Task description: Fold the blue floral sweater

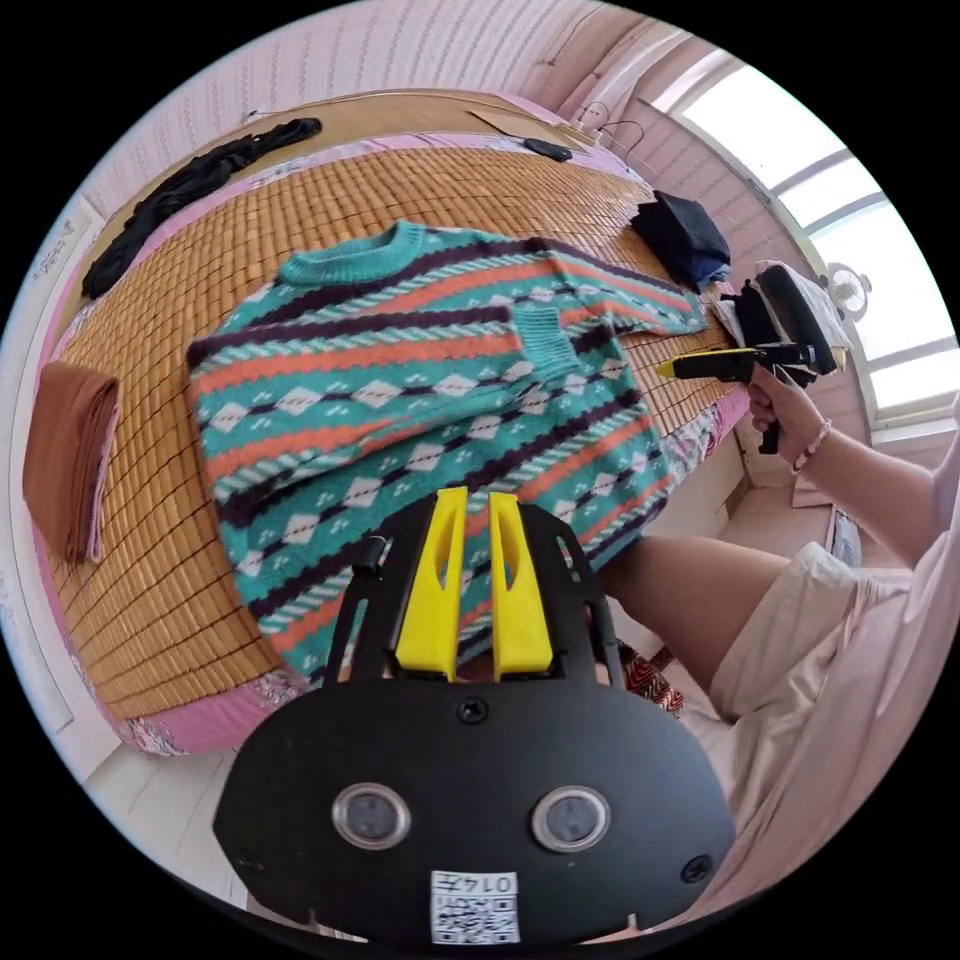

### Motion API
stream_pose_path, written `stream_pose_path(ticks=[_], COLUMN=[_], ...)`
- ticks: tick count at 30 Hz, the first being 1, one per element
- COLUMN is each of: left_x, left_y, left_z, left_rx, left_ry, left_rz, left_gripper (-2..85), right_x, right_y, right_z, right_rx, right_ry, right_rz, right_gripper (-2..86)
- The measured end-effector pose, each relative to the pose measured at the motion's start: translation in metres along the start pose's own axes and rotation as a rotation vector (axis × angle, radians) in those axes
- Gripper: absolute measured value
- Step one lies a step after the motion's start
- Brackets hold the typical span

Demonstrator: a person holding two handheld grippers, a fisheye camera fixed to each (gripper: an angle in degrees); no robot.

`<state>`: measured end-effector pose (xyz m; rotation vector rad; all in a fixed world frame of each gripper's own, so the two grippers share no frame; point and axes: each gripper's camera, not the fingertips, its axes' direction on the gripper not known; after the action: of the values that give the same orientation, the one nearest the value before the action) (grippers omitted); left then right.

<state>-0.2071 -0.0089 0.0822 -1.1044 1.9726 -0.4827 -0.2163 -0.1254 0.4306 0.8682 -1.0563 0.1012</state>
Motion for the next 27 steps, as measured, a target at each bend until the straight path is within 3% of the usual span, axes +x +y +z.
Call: stream_pose_path(ticks=[7, 13, 17, 19, 21, 23, 27], left_x=[0.172, 0.287, 0.343, 0.370, 0.377, 0.371, 0.355], left_y=[-0.216, -0.362, -0.412, -0.428, -0.433, -0.430, -0.426], left_z=[0.059, 0.123, 0.153, 0.173, 0.197, 0.196, 0.188], left_rx=[0.010, 0.018, -0.007, -0.017, -0.072, -0.003, 0.042], left_ry=[0.045, 0.005, 0.032, -0.051, -0.126, -0.079, -0.031], left_rz=[0.364, 0.602, 0.765, 0.827, 0.830, 0.816, 0.774], left_gripper=[5.4, 7.5, 10.2, 12.8, 13.7, 13.8, 8.0], right_x=[0.175, 0.258, 0.280, 0.287, 0.283, 0.277, 0.279], right_y=[0.065, 0.092, 0.094, 0.086, 0.086, 0.088, 0.083], right_z=[-0.088, -0.114, -0.120, -0.109, -0.106, -0.105, -0.116], right_rx=[0.267, 0.437, 0.516, 0.467, 0.475, 0.477, 0.422], right_ry=[0.116, 0.127, 0.122, 0.121, 0.193, 0.249, 0.170], right_rz=[0.339, 0.470, 0.511, 0.496, 0.504, 0.513, 0.501], right_gripper=[7.9, 11.9, 15.4, 14.7, 13.5, 12.4, 5.7])
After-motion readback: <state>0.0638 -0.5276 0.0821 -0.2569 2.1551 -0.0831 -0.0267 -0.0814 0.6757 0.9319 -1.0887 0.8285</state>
